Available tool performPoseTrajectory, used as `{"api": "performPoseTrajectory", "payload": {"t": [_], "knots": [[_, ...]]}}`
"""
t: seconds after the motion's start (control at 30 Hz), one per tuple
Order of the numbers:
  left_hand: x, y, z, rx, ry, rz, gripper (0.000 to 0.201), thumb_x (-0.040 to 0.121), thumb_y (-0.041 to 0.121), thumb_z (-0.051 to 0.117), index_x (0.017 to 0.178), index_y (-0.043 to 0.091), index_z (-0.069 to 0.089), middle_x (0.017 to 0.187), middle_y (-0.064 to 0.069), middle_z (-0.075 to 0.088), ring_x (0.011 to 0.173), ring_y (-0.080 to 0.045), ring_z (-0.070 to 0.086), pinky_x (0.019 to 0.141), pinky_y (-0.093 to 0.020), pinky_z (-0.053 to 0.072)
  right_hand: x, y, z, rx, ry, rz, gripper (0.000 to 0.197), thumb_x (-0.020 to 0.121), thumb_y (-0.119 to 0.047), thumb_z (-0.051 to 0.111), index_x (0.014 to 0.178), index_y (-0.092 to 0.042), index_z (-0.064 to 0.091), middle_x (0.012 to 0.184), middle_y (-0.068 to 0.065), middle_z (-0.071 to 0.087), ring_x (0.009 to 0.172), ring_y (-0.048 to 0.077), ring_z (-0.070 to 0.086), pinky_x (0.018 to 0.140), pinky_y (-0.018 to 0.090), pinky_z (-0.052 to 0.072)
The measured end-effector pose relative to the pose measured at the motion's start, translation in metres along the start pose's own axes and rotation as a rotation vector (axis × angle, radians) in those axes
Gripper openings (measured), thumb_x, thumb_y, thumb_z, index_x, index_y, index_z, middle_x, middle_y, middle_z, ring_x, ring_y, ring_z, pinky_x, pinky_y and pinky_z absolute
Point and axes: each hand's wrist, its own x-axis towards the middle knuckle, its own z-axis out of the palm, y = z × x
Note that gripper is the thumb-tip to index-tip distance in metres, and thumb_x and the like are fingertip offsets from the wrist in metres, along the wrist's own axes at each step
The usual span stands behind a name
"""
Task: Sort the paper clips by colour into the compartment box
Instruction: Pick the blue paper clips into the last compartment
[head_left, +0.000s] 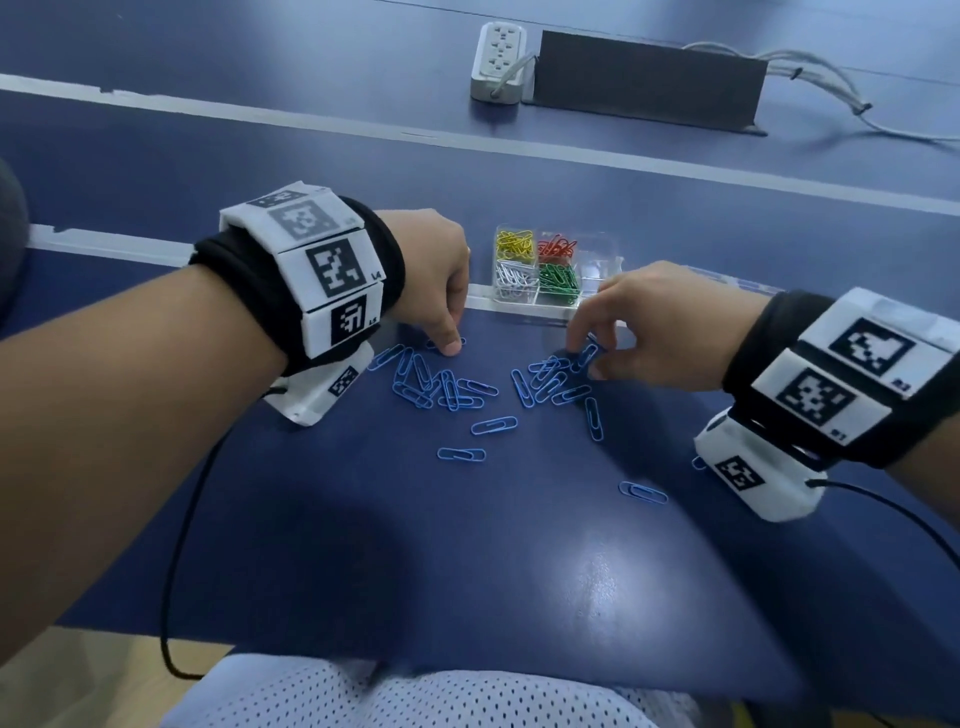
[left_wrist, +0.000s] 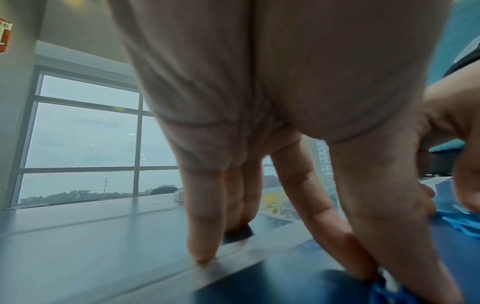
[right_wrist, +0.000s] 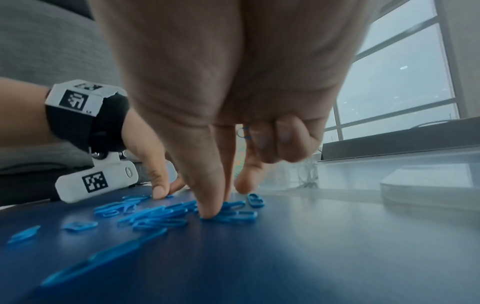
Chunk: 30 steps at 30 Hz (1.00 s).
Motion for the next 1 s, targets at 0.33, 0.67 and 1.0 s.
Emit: {"api": "performPoseTrajectory", "payload": {"t": [0.33,0.67,1.0], "knots": [[-0.017,0.002,-0.005,-0.092,0.133,-0.011,0.011,0.068,0.028,0.065,0.06,0.02,0.062,0.092,0.001,0.073,0.085,-0.017,0.064,0.083,-0.036,0.054,0.0,-0.002,0.008,0.027,0.034,-0.051,0.009,0.074,-0.017,0.061,0.08,-0.014,0.067,0.078,-0.001,0.069,0.073,0.02,0.059,0.074,0.029,0.05],[-0.047,-0.014,0.004,-0.282,0.067,-0.091,0.023,0.083,0.008,0.047,0.09,0.026,0.061,0.068,0.002,0.067,0.059,-0.013,0.057,0.063,-0.021,0.043,0.008,-0.009,0.001,0.355,-0.029,0.121,0.028,0.088,-0.012,0.039,0.083,-0.029,0.06,0.062,-0.01,0.05,0.055,0.004,0.048,0.053,0.008,0.037],[-0.046,-0.014,0.019,-0.049,0.019,-0.183,0.029,0.07,0.049,0.071,0.072,0.022,0.059,0.072,0.007,0.06,0.071,-0.013,0.052,0.066,-0.026,0.041,0.017,-0.015,0.0,0.614,-0.073,0.215,0.032,0.09,-0.011,0.035,0.068,-0.018,0.057,0.057,-0.004,0.044,0.046,0.012,0.041,0.041,0.019,0.035]]}}
